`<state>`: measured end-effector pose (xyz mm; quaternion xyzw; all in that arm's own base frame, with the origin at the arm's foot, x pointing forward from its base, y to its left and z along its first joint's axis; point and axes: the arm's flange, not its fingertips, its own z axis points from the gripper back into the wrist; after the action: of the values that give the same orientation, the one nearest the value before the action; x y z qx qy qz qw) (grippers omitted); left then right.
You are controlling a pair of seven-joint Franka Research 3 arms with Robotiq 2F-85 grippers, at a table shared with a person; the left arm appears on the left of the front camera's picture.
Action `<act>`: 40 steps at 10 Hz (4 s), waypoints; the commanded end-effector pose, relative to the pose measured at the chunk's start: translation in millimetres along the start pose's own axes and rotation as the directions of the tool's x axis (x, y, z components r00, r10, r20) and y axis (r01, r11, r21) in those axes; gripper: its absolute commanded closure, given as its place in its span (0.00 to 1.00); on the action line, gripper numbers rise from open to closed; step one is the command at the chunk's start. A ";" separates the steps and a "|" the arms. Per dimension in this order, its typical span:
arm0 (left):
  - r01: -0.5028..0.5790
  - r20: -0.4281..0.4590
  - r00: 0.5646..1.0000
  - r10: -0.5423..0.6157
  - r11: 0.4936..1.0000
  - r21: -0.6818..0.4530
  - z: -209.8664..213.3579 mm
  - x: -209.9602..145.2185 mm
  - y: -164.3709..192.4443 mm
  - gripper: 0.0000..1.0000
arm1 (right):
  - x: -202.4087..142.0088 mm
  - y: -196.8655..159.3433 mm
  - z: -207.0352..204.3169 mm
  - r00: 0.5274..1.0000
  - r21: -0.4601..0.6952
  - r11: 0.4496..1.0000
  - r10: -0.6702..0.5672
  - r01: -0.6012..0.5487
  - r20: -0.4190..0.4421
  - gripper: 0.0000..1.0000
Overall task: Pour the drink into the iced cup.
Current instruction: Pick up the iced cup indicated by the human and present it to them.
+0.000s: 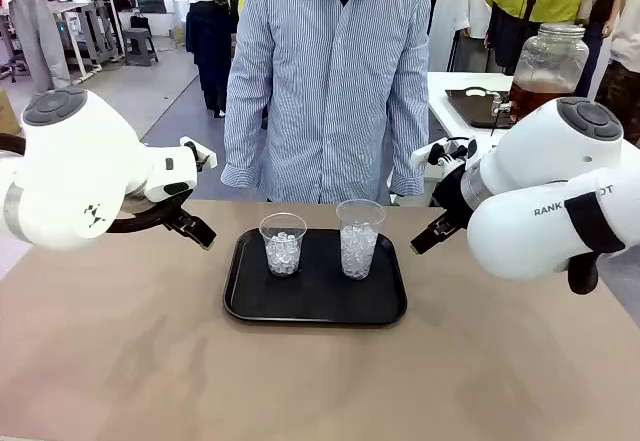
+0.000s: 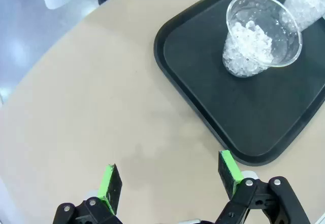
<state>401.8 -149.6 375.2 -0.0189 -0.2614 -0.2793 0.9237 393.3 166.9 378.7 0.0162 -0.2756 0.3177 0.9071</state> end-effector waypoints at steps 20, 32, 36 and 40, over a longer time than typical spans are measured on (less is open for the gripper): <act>-0.225 0.071 0.959 0.274 0.891 -0.394 66.0 38.4 60.6 0.00 | 20.9 -74.9 83.5 0.925 0.515 0.795 -0.379 0.322 0.006 0.00; -0.321 0.019 0.925 0.379 0.806 -0.497 47.9 23.9 81.2 0.00 | 3.3 -101.1 59.2 0.893 0.661 0.648 -0.443 0.378 -0.077 0.00; -0.505 -0.071 0.778 0.625 0.553 -0.662 41.0 22.3 121.5 0.00 | 14.5 -129.8 52.3 0.658 0.725 0.239 -0.657 0.646 -0.369 0.00; -0.565 -0.227 0.697 0.680 0.325 -0.759 13.7 27.0 141.9 0.00 | 5.5 -154.3 23.2 0.483 0.696 -0.065 -0.675 0.715 -0.558 0.00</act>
<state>476.8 -39.0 418.3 -0.5108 -0.1532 0.0061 0.8459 463.8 41.9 423.0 0.5925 -0.0117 -0.0674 0.8027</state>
